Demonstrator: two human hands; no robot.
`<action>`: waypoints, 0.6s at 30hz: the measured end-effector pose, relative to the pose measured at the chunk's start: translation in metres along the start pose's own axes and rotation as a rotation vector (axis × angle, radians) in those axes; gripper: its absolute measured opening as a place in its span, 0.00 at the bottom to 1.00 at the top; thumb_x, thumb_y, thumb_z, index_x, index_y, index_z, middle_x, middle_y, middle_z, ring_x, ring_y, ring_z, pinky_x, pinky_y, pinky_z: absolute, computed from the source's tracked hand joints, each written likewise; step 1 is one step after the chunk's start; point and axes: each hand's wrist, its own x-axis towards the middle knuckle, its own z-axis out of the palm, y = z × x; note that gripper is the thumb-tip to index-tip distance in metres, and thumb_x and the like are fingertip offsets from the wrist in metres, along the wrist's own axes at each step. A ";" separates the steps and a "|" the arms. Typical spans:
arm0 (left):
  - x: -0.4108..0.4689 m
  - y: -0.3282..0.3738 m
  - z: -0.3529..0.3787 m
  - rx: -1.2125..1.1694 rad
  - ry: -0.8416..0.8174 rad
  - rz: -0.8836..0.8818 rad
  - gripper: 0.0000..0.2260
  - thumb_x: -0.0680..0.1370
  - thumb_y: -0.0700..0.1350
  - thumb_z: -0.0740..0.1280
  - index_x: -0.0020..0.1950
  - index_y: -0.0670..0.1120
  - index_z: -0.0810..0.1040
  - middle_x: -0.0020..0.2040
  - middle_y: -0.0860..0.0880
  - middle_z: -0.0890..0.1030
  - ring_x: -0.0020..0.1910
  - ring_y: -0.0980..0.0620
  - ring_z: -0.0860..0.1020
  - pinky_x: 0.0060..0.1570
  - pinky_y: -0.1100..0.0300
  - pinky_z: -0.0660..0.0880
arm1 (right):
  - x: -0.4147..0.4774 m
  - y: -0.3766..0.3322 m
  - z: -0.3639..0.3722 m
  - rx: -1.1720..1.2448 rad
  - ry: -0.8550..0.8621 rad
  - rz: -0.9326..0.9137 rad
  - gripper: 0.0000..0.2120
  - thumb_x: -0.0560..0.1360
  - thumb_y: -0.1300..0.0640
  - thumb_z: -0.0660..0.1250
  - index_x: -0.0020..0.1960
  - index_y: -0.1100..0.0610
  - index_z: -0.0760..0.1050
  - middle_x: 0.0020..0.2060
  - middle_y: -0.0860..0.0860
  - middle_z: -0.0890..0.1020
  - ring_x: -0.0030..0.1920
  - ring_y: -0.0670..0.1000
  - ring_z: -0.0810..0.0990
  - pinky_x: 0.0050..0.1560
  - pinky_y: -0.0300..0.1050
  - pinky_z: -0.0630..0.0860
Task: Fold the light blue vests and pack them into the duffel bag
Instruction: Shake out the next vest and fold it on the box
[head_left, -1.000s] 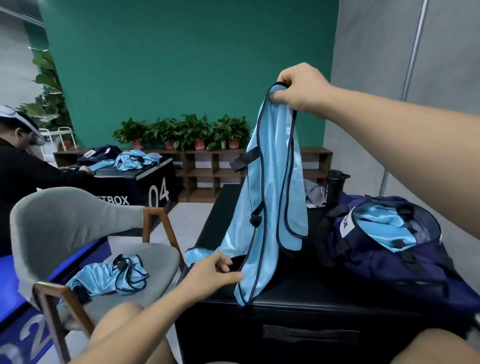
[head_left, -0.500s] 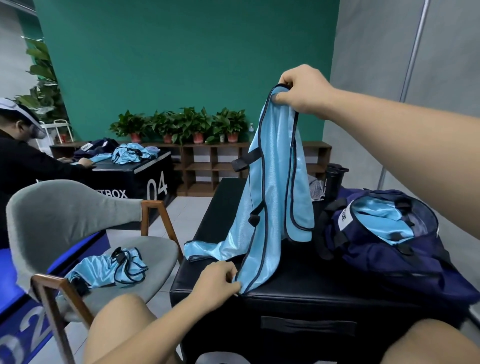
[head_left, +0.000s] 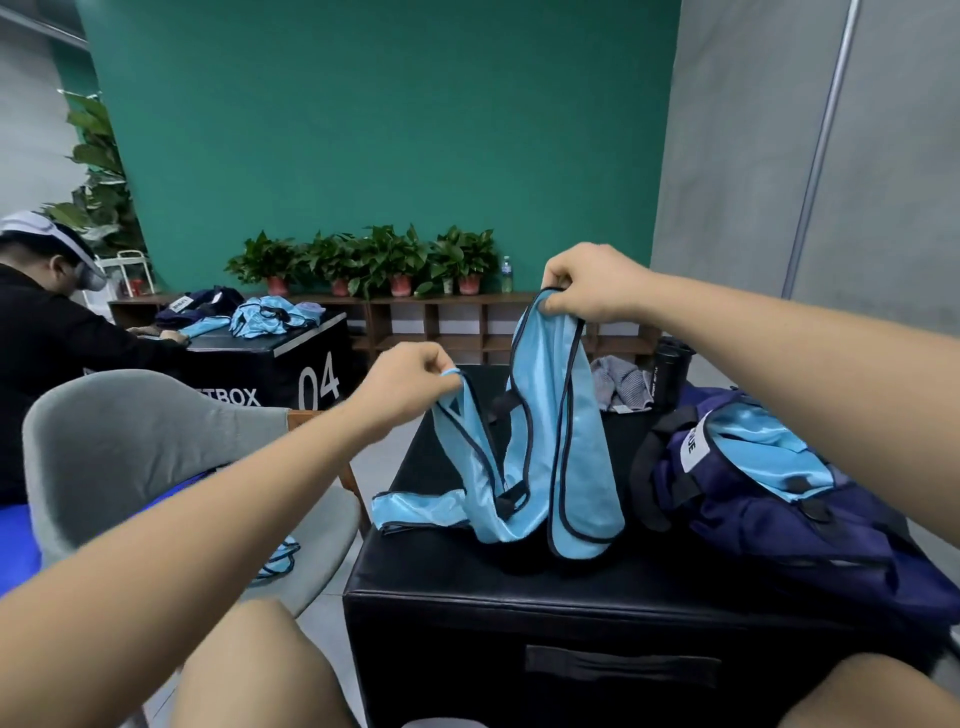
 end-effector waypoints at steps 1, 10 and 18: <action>0.006 0.008 -0.005 -0.025 0.004 -0.001 0.04 0.74 0.47 0.73 0.42 0.48 0.83 0.40 0.52 0.85 0.39 0.53 0.80 0.38 0.55 0.80 | -0.003 -0.002 0.005 -0.013 -0.029 -0.011 0.07 0.76 0.50 0.76 0.43 0.50 0.81 0.39 0.44 0.80 0.42 0.51 0.78 0.36 0.42 0.69; 0.044 0.061 -0.029 -0.122 0.063 0.019 0.07 0.75 0.44 0.74 0.39 0.47 0.80 0.35 0.53 0.79 0.34 0.52 0.74 0.35 0.58 0.73 | -0.025 -0.048 0.033 0.467 -0.164 0.022 0.09 0.77 0.46 0.75 0.45 0.52 0.85 0.40 0.47 0.87 0.39 0.43 0.82 0.40 0.40 0.77; 0.050 0.081 -0.021 -0.318 0.034 -0.039 0.05 0.75 0.42 0.73 0.45 0.40 0.84 0.38 0.46 0.82 0.37 0.47 0.79 0.38 0.55 0.79 | -0.023 -0.063 0.049 0.743 -0.041 0.163 0.14 0.75 0.46 0.79 0.41 0.56 0.81 0.36 0.50 0.77 0.36 0.50 0.75 0.40 0.52 0.82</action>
